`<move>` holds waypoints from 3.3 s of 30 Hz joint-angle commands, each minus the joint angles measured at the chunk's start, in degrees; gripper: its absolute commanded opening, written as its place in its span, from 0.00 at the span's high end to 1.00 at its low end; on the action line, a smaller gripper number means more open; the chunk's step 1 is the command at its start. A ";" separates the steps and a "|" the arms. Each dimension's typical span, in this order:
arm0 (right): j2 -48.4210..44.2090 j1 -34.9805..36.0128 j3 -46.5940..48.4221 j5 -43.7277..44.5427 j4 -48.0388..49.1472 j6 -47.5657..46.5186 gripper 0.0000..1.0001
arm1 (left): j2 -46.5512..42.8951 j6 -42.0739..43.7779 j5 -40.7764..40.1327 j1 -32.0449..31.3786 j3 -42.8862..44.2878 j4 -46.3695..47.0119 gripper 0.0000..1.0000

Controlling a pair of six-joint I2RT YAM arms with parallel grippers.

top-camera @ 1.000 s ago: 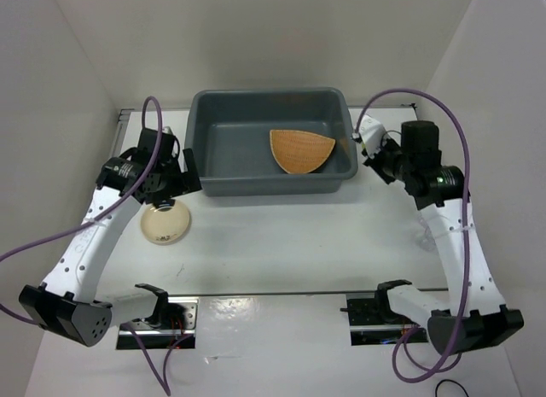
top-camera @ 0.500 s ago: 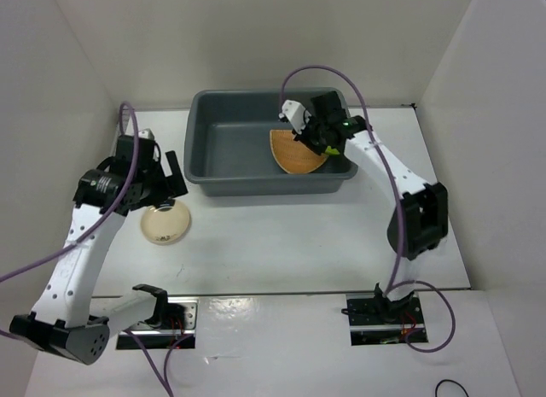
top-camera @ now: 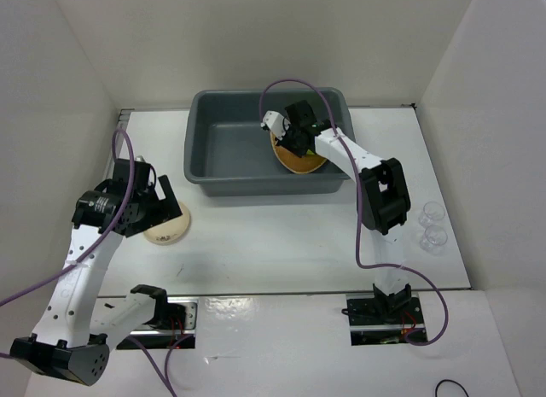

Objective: Place the mixed dishes into the plastic bin

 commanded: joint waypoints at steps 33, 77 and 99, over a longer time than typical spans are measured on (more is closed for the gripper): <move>-65.46 -5.71 -56.54 15.38 6.23 16.23 0.13 | -8.70 -48.31 13.88 27.87 -40.40 30.31 0.00; -74.08 -8.26 -62.07 13.19 1.14 17.29 0.02 | 11.93 -42.35 12.65 25.94 -7.64 56.68 1.00; -84.01 -8.26 -64.44 16.09 3.42 17.29 0.02 | 97.82 -19.49 35.12 -10.45 104.46 12.46 1.00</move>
